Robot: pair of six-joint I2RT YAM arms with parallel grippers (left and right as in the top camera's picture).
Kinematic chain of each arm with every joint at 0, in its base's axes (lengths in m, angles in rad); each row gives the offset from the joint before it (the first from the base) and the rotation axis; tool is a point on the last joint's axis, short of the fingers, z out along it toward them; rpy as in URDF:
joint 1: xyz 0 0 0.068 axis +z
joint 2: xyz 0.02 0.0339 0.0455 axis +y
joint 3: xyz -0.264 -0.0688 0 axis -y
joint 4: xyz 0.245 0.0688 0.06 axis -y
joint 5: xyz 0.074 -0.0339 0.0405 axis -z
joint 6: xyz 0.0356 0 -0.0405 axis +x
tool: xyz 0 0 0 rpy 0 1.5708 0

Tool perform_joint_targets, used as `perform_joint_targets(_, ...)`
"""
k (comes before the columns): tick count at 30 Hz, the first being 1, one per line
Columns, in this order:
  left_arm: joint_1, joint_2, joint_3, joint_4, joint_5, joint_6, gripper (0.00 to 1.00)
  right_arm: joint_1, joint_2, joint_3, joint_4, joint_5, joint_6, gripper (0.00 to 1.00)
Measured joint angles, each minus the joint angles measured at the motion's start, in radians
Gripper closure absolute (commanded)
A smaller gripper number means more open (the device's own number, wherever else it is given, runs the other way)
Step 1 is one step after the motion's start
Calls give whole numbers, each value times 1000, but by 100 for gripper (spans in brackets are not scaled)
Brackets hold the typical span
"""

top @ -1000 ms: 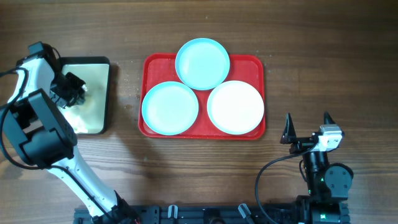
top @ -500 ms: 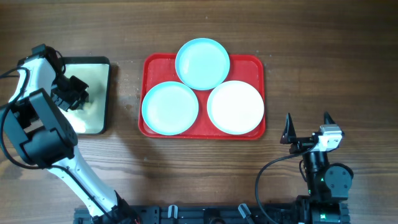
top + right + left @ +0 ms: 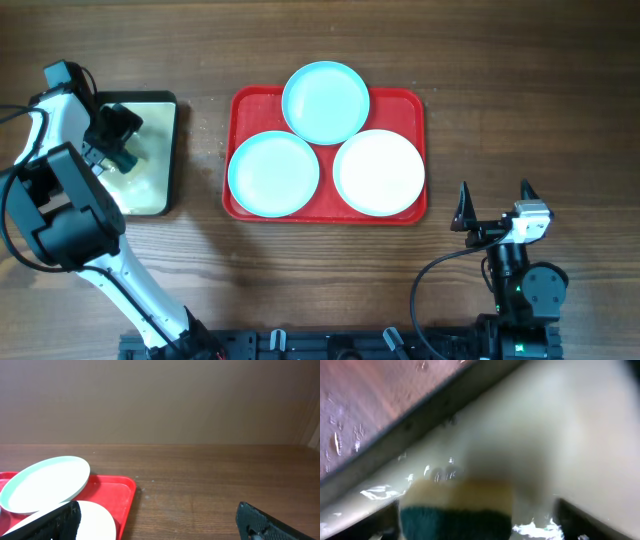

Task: Clean dirty plates on tray and stack at the side
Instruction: 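Dip and lift the sponge in the soapy water with the left gripper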

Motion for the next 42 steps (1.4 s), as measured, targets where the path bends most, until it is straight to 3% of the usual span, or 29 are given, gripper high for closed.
perform_joint_targets(1,0,1,0,17,-3,3,96,0,0,0,0,0,0,0)
perform_joint_targets(3,2,3,-2,22,-6,3,95,0,0,0,0,0,0,0)
perform_joint_targets(4,2,4,-2,22,-6,6,63,0,0,0,0,0,0,0)
perform_joint_targets(5,2,4,-2,19,-6,6,0,0,0,0,0,0,0,0)
perform_joint_targets(9,2,4,1,-49,-6,7,0,0,0,0,0,0,0,0)
perform_joint_targets(12,2,4,3,-117,13,7,9,0,0,0,0,0,0,0)
perform_joint_targets(14,2,4,4,-169,40,6,42,0,0,0,0,0,0,0)
perform_joint_targets(15,3,4,4,-182,50,8,73,0,0,0,0,0,0,0)
perform_joint_targets(16,3,4,4,-191,56,7,96,0,0,0,0,0,0,0)
perform_joint_targets(18,3,4,4,-190,66,4,94,0,0,0,0,0,0,0)
perform_joint_targets(19,3,4,4,-184,74,6,71,0,0,0,0,0,0,0)
perform_joint_targets(20,2,4,4,-182,74,7,27,0,0,0,0,0,0,0)
perform_joint_targets(21,2,4,4,-175,74,8,0,0,0,0,0,0,0,0)
perform_joint_targets(26,-4,-2,4,-94,80,3,0,0,0,0,0,0,0,0)
perform_joint_targets(27,-3,-2,4,-85,76,3,2,0,0,0,0,0,0,0)
perform_joint_targets(28,-2,-2,4,-84,76,3,18,0,0,0,0,0,0,0)
perform_joint_targets(30,-2,-2,4,-77,65,3,85,0,0,0,0,0,0,0)
perform_joint_targets(31,0,-1,4,-72,65,3,96,0,0,0,0,0,0,0)
perform_joint_targets(42,4,-58,-20,-113,77,6,96,0,0,0,0,0,0,0)
